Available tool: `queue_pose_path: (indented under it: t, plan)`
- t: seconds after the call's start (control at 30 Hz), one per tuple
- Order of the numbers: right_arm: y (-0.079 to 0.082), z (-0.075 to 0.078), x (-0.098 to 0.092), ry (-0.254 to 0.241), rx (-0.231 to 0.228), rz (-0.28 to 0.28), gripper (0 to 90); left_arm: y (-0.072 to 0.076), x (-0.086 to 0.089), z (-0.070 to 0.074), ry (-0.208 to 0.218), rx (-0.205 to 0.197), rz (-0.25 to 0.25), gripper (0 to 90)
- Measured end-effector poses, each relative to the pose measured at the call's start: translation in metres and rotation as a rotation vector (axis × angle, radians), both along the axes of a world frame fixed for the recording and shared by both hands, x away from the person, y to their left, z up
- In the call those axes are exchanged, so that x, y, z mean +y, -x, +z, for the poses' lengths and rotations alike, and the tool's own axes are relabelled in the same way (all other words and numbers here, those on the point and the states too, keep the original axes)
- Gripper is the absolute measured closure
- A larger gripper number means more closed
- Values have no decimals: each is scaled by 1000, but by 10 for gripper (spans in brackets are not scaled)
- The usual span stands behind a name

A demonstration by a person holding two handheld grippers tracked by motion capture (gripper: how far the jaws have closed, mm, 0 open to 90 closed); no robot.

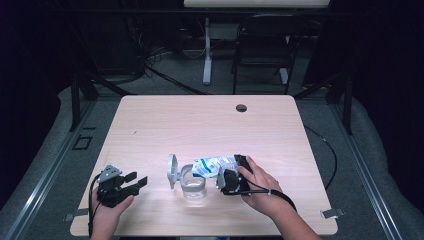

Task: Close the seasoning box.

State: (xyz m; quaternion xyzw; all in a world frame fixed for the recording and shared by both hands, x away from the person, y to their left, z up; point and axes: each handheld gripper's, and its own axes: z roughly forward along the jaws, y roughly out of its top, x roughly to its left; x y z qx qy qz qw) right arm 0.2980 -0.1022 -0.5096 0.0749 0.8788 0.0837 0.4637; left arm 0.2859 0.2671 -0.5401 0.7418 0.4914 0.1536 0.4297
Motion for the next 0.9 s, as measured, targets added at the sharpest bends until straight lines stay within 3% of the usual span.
queue_pose_path:
  t: [0.67, 0.7, 0.73, 0.9]
  plan:
    - [1, 1, 1, 63, -35, 17, 426, 0, 0, 1, 0, -1, 1, 486]
    - [2, 3, 1, 88, -40, 11, 426, 0, 1, 1, -4, 3, -1, 487]
    - [2, 1, 1, 69, -42, 19, 426, 0, 0, 1, -4, 2, -1, 486]
    - [3, 2, 3, 88, -55, 29, 427, 0, -1, 1, 4, -9, 3, 486]
